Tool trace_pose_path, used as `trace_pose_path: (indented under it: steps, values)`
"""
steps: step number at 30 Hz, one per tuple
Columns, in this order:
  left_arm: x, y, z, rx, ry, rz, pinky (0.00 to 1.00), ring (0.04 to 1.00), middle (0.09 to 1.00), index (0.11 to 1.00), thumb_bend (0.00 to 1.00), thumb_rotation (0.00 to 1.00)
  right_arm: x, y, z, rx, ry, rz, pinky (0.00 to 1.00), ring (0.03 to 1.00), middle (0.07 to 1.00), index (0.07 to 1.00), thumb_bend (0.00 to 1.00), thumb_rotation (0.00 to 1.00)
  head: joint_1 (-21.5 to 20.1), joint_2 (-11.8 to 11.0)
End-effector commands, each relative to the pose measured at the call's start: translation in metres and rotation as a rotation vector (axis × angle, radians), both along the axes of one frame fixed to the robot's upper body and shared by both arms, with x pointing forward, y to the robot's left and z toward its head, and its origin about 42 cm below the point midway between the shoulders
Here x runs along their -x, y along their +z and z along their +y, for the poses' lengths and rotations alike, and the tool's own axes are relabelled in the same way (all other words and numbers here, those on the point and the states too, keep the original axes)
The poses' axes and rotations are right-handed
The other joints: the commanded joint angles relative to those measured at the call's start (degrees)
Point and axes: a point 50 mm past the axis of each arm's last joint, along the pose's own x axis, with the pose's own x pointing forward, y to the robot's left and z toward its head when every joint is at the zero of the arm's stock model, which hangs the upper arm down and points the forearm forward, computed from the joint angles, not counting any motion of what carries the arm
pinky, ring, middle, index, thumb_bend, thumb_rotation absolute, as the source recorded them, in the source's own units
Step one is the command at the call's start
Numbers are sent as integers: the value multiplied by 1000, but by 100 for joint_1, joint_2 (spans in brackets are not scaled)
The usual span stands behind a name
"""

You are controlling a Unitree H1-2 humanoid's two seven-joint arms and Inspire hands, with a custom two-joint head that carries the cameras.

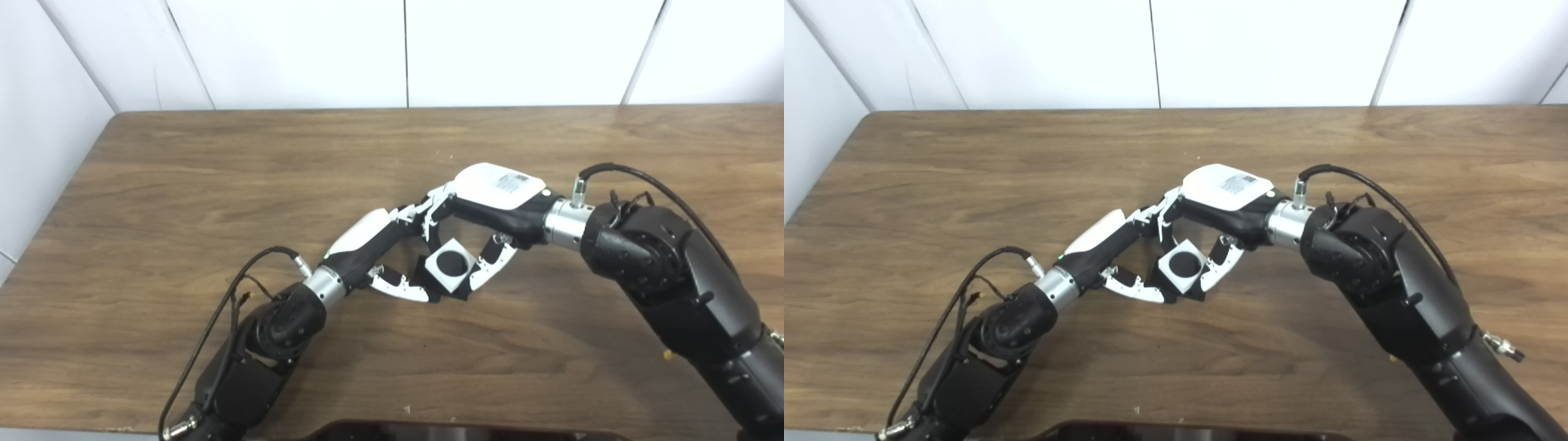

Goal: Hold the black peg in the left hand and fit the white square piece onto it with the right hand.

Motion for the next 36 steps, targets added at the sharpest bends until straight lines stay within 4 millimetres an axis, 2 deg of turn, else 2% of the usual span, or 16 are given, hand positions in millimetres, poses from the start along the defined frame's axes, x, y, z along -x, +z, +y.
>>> trace_pose_path:
  steps: [1,6,22,36]
  values:
    - [10,-17,6,-63,-13,105,1000,1000,978,490,518,79,-2,4,-4,62,-17,11,891,904,872,848,859,574,9,9]
    - [10,-18,6,-62,-13,103,1000,1000,976,490,518,79,-1,3,-6,67,-36,26,905,914,899,904,890,553,2,9]
    - [12,-19,7,-64,-14,102,1000,1000,974,489,518,78,-3,2,-13,46,-66,26,912,915,899,883,890,481,-39,9]
    - [12,-23,14,-67,-14,102,1000,1000,976,490,518,79,-21,25,-42,-62,-162,-31,852,899,892,841,876,415,-312,-66]
